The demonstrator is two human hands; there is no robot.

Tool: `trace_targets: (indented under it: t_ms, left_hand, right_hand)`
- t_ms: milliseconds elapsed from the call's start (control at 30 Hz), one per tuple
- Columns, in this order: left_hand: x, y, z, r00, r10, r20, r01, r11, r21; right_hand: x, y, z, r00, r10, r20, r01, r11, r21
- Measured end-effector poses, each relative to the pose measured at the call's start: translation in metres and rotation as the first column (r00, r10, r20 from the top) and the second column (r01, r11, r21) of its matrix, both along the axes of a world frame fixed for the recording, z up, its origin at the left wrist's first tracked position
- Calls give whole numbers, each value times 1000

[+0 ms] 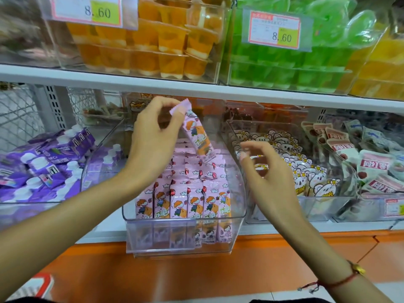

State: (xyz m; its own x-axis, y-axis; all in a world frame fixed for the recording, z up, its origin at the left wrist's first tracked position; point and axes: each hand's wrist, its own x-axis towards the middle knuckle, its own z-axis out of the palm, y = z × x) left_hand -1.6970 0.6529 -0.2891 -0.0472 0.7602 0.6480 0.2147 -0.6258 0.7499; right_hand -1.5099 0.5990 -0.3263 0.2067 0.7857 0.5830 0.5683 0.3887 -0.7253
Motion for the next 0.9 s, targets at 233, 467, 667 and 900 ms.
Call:
trace_targets:
  t_ms: [233,467,667,900]
  left_hand:
    - [-15,-23,-29,986,-78,148,102,982,-162]
    - [-21,-27,-43,954,-169,248,219,957,-189]
    - [-19,-26,-54,989,-149,27,151,970,-189]
    - [-12,-25,-66,977,-163,-136,137,973,-187]
  right_hand:
    - [-45,-6,0,943,330,36,-319,930,-184]
    - [-64,6,-5,869,432,-242,-489,825,-284]
    - [-62,13,-7,754,301,-584,-532,801,-274]
    - [-65,11,-6,717,291,-634,-512,836,-195]
